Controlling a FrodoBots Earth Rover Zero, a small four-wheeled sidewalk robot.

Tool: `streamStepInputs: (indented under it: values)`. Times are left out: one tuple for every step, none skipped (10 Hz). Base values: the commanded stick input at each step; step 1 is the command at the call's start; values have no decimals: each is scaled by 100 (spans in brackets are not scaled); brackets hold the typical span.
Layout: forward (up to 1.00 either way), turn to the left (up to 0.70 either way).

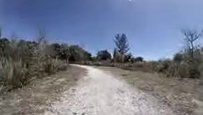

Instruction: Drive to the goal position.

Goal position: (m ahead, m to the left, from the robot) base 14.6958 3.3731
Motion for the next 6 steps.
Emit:
streamStepInputs:
  values:
    - [70, 0]
    - [70, 0]
    - [70, 0]
    - [70, 0]
    - [70, 0]
    - [70, 0]
